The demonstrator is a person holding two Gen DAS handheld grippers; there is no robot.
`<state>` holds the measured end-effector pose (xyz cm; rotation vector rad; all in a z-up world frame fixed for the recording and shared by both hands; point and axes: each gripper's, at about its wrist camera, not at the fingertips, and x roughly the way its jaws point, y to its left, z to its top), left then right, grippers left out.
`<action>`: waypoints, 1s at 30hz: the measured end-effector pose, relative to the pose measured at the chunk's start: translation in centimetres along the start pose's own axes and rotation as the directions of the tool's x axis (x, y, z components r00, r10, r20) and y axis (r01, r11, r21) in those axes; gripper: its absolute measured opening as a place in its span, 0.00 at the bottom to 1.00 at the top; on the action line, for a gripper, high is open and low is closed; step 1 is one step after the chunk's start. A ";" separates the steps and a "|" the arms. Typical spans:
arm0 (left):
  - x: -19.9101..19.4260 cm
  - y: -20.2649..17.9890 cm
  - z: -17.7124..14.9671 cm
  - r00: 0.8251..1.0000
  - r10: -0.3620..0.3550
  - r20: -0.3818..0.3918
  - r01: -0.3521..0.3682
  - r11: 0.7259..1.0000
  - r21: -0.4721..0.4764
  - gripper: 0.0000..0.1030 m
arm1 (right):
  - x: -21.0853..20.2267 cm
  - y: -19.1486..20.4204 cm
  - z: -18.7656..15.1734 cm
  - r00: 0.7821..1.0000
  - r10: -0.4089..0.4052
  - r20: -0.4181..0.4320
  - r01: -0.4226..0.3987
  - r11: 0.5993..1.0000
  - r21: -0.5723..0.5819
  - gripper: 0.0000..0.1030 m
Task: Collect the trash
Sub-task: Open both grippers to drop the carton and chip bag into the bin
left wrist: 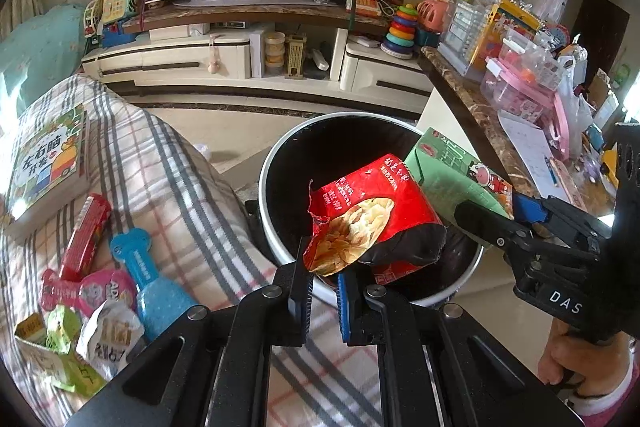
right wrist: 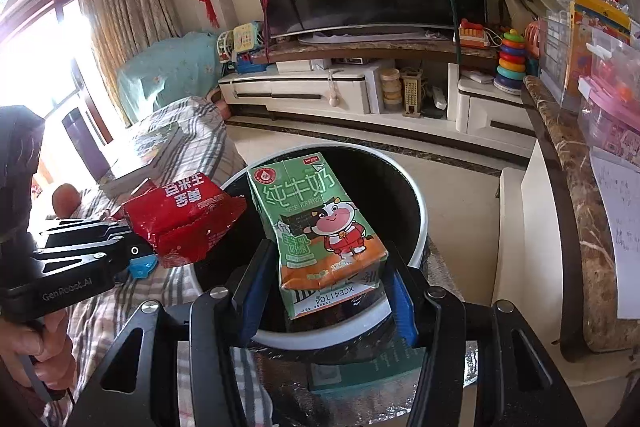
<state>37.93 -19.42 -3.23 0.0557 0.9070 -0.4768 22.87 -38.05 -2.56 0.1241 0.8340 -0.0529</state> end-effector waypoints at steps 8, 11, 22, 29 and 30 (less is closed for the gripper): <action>1.7 -0.5 0.8 1.000 0.004 -0.025 -0.004 1.000 0.007 0.09 | 1.2 -0.2 0.7 0.999 -0.020 -0.027 0.019 0.999 -0.029 0.52; 2.0 -0.6 1.1 1.000 0.007 -0.028 -0.007 1.000 0.011 0.09 | 1.7 -0.5 1.0 0.999 -0.028 -0.040 0.027 0.999 -0.036 0.52; 2.4 -0.4 1.7 0.999 0.033 -0.029 -0.033 0.999 -0.004 0.51 | 3.1 -1.4 1.9 0.997 -0.035 -0.071 0.031 0.998 -0.045 0.52; 0.9 0.4 0.1 0.999 0.029 -0.014 -0.029 0.999 -0.037 0.53 | 2.7 -1.7 1.9 0.998 -0.008 -0.065 0.007 1.000 -0.018 0.54; 0.6 0.5 -0.3 1.000 0.028 -0.012 -0.029 0.999 -0.044 0.55 | 2.5 -1.7 1.8 0.998 -0.001 -0.063 0.000 1.000 -0.011 0.56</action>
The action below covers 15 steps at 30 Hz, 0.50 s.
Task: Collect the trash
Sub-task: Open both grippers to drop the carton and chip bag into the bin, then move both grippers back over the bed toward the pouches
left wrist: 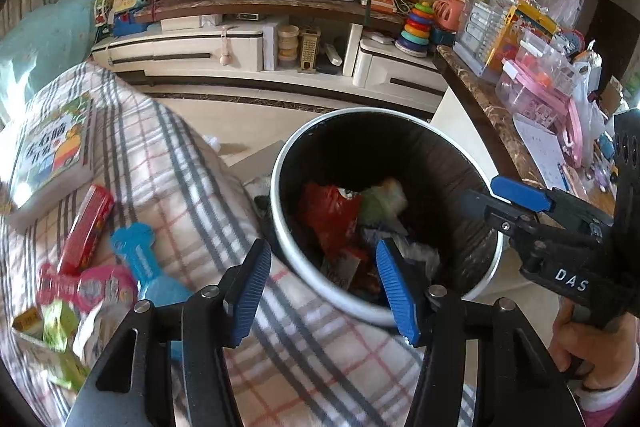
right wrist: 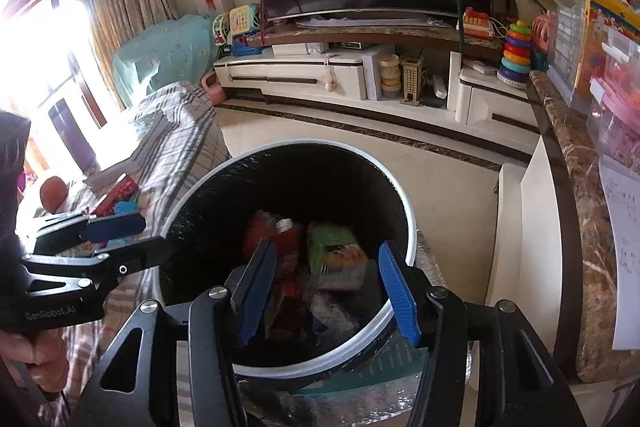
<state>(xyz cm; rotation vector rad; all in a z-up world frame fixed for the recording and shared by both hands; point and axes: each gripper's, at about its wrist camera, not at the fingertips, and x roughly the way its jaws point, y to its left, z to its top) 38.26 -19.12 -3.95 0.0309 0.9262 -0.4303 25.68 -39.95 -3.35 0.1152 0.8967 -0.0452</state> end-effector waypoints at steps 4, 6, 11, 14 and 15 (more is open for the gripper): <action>-1.9 0.8 -1.9 1.000 -0.009 0.018 0.009 0.999 -0.030 0.59 | -0.9 0.6 -0.6 0.999 0.026 0.020 -0.027 0.999 0.017 0.71; -3.1 1.3 -3.0 0.999 -0.008 0.031 0.009 0.999 -0.043 0.60 | -1.3 1.0 -0.9 0.999 0.044 0.026 -0.044 0.999 0.028 0.78; -5.8 3.0 -5.6 0.999 0.007 0.051 -0.003 0.997 -0.081 0.60 | -2.4 2.6 -2.1 0.994 0.099 0.055 -0.102 0.993 0.054 0.90; -7.6 4.3 -7.5 0.998 0.019 0.063 -0.011 0.993 -0.117 0.61 | -2.9 4.0 -3.0 0.989 0.132 0.061 -0.136 0.989 0.062 0.94; -8.1 4.8 -8.0 0.998 0.024 0.066 -0.016 0.992 -0.127 0.61 | -3.0 4.5 -3.3 0.988 0.145 0.058 -0.149 0.987 0.062 0.94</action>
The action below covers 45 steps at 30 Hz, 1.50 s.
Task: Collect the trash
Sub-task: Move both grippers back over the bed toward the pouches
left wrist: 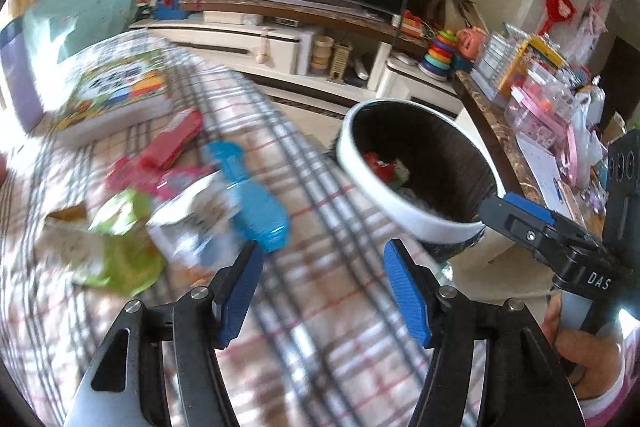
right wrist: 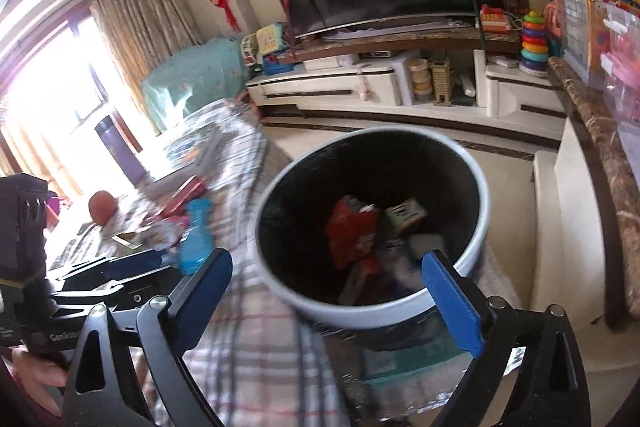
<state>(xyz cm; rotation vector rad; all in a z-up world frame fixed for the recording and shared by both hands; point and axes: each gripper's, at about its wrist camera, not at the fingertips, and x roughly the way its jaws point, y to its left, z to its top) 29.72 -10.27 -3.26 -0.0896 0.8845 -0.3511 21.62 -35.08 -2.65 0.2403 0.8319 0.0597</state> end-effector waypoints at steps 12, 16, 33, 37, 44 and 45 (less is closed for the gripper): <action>-4.9 6.6 -5.1 0.998 0.062 -0.005 -0.062 0.986 -0.153 0.61 | 1.1 6.0 -3.7 0.994 0.089 -0.071 -0.090 0.996 -0.011 0.94; -5.8 7.8 -6.2 0.996 0.082 -0.017 -0.084 0.978 -0.192 0.61 | 1.8 8.0 -4.6 0.990 0.110 -0.089 -0.114 0.993 -0.033 0.94; -6.8 11.6 -6.6 0.992 0.119 -0.030 -0.123 0.955 -0.269 0.61 | 4.1 12.1 -5.7 0.983 0.131 -0.125 -0.144 0.984 -0.104 0.93; -6.0 12.0 -6.0 0.991 0.126 -0.041 -0.133 0.958 -0.253 0.61 | 5.0 12.5 -5.5 0.983 0.129 -0.130 -0.144 0.983 -0.117 0.93; -5.5 13.0 -4.8 0.990 0.133 -0.045 -0.139 0.962 -0.234 0.65 | 5.8 12.8 -4.7 0.982 0.134 -0.136 -0.151 0.981 -0.122 0.78; -5.5 13.3 -4.6 0.991 0.129 -0.042 -0.135 0.961 -0.240 0.67 | 5.9 13.0 -4.5 0.981 0.137 -0.135 -0.154 0.980 -0.125 0.76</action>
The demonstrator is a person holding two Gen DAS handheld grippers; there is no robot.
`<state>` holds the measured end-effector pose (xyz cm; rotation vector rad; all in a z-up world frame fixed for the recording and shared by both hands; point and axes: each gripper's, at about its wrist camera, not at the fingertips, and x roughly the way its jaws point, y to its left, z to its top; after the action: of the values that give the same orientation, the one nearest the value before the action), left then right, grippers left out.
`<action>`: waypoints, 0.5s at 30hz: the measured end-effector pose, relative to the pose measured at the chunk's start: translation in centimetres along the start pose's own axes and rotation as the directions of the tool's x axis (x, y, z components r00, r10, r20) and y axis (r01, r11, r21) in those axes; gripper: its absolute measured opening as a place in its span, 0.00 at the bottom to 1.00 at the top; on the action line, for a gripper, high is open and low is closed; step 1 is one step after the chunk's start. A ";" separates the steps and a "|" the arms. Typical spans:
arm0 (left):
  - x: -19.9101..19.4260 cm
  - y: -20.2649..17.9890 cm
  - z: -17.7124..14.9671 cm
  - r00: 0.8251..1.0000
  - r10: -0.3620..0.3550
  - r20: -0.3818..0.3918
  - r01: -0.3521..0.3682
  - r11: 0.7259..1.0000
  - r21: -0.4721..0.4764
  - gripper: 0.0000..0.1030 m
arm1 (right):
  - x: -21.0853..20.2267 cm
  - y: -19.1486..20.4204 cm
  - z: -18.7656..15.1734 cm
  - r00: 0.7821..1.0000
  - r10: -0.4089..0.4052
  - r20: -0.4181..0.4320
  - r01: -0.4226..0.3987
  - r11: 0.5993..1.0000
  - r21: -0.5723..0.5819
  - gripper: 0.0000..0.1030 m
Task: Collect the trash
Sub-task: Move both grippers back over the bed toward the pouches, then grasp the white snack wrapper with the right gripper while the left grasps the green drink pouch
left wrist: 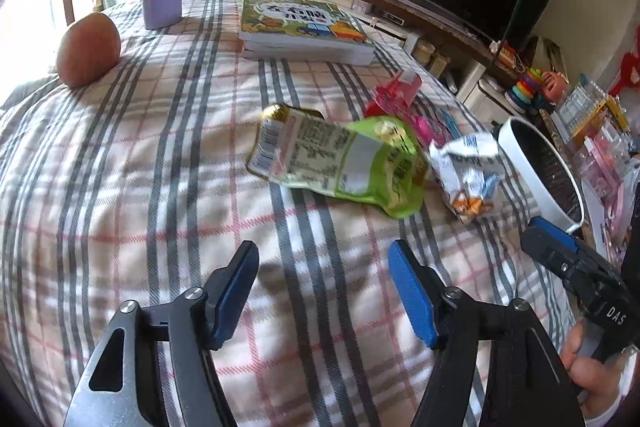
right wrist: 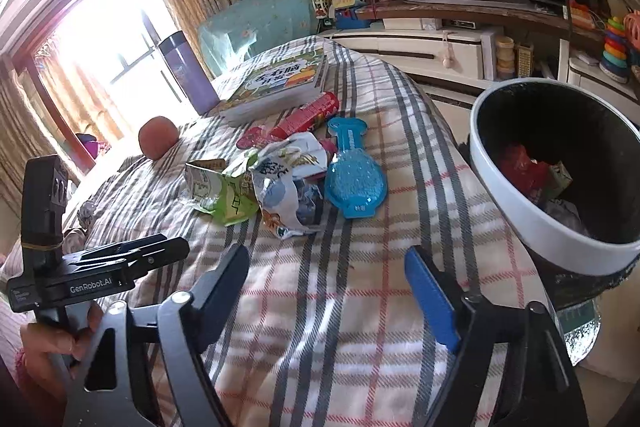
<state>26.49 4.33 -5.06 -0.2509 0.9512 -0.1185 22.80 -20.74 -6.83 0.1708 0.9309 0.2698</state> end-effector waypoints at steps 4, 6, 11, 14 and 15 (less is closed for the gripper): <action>0.2 1.3 1.0 1.000 -0.025 0.011 0.025 0.998 -0.059 0.67 | 0.6 0.5 0.6 1.000 0.011 0.003 -0.011 1.000 -0.009 0.70; 0.4 1.7 1.4 1.000 -0.020 0.021 0.021 0.998 -0.061 0.67 | 1.1 0.8 0.9 1.000 0.015 0.001 -0.015 1.000 -0.015 0.67; 1.7 2.8 2.6 1.000 -0.009 0.004 0.009 0.999 -0.045 0.68 | 2.2 1.1 1.4 0.999 0.031 -0.009 -0.031 0.999 -0.022 0.65; 2.4 3.2 3.1 1.000 -0.014 0.004 0.014 0.999 -0.034 0.68 | 3.0 1.2 1.8 0.999 0.038 -0.017 -0.038 0.999 -0.028 0.65; 2.7 3.4 3.4 1.000 -0.016 0.002 0.016 0.999 -0.033 0.68 | 3.3 1.3 1.9 0.999 0.040 -0.020 -0.041 0.999 -0.029 0.63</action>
<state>30.77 7.61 -6.27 -0.2891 0.9505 -0.1173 25.99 -18.60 -7.96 0.1604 0.9431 0.3227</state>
